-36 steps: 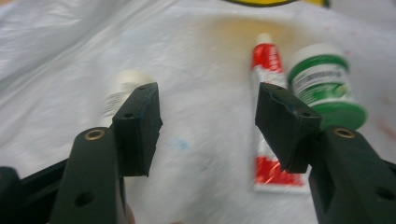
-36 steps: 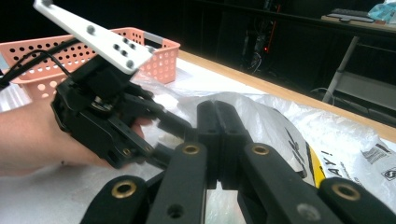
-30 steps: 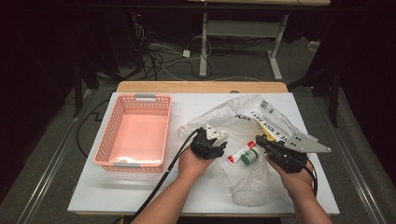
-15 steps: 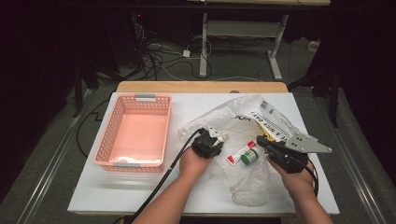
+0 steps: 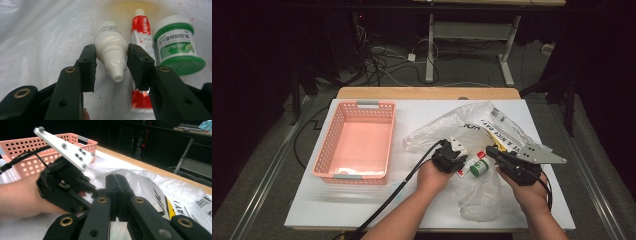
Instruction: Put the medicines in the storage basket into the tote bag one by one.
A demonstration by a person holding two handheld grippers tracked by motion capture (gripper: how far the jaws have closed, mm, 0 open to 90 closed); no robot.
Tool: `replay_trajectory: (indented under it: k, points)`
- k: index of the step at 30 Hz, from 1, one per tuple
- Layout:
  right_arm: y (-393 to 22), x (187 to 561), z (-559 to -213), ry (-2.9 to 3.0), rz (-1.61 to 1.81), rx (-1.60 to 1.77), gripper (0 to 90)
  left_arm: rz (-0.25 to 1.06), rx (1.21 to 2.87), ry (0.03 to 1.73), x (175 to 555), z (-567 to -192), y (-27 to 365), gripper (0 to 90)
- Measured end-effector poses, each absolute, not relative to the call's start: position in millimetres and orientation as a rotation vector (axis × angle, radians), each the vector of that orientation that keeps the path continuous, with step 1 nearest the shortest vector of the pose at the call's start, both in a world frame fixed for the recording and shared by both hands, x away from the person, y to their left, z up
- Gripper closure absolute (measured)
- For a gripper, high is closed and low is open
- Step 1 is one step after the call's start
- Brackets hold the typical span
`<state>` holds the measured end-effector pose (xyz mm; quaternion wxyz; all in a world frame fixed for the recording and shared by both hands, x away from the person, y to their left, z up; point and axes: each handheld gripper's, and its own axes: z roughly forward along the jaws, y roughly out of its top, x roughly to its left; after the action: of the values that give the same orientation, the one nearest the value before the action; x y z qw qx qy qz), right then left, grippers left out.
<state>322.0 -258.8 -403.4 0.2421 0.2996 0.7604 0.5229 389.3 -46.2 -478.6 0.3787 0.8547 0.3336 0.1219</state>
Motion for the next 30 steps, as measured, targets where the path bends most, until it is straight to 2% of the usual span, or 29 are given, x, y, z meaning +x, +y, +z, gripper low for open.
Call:
replay_trajectory:
  k: [8, 11, 15, 21, 26, 30]
  points:
    - [-261, 322, -404, 2.080, 1.429, 0.822, 90.0, 0.288, 2.199, 0.852, 391, -484, -51, 57.5]
    - [-261, 322, -404, 2.079, 1.430, 0.821, 90.0, 0.288, 2.181, 0.849, 387, -480, -44, 52.0]
    - [-261, 321, -404, 2.080, 1.429, 0.821, 90.0, 0.292, 2.132, 0.849, 377, -473, -26, 48.9]
    - [-261, 320, -404, 2.082, 1.424, 0.818, 90.0, 0.275, 2.070, 0.815, 352, -467, 4, 39.5]
    - [-264, 319, -404, 2.077, 1.417, 0.825, 90.0, 0.183, 2.047, 0.778, 331, -464, 30, 25.6]
    - [-265, 318, -405, 2.079, 1.408, 0.828, 90.0, 0.168, 2.045, 0.764, 312, -461, 47, 18.7]
